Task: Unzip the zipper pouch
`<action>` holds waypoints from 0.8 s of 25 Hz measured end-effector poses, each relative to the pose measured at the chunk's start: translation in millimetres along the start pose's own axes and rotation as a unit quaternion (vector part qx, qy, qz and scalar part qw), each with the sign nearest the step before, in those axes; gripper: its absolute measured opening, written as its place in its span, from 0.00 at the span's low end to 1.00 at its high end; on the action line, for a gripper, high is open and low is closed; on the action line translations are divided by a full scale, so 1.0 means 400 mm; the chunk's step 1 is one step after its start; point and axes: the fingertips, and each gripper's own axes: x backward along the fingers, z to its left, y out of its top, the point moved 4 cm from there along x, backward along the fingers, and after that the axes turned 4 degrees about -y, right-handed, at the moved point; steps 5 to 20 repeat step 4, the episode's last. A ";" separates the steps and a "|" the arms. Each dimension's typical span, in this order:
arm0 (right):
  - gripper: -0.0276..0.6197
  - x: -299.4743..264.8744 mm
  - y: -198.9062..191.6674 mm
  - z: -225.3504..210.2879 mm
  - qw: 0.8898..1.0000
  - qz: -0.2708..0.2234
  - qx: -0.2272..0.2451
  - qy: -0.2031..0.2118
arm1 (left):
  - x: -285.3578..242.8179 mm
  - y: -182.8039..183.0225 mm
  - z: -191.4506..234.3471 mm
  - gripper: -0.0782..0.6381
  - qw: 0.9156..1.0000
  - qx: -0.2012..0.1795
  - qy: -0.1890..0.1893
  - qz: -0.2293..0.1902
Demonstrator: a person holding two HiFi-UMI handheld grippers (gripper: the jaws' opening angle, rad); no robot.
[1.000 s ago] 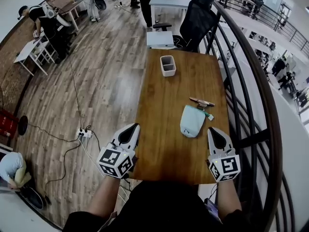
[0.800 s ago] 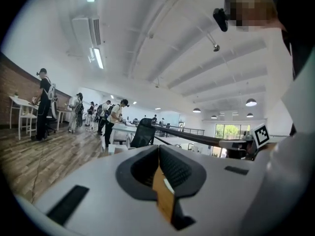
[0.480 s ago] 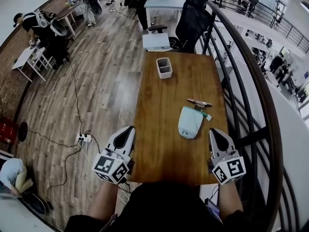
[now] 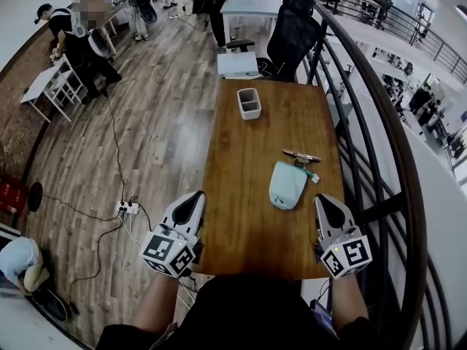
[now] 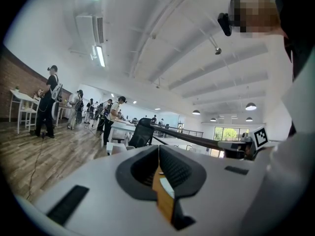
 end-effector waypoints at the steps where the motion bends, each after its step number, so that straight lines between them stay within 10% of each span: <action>1: 0.03 0.000 0.000 -0.002 1.000 0.001 0.000 0.000 | -0.001 -0.001 -0.002 0.13 1.000 0.000 0.000 0.000; 20: 0.03 -0.004 -0.004 -0.008 1.000 0.003 0.001 0.003 | -0.009 -0.004 -0.004 0.13 1.000 0.002 0.001 0.001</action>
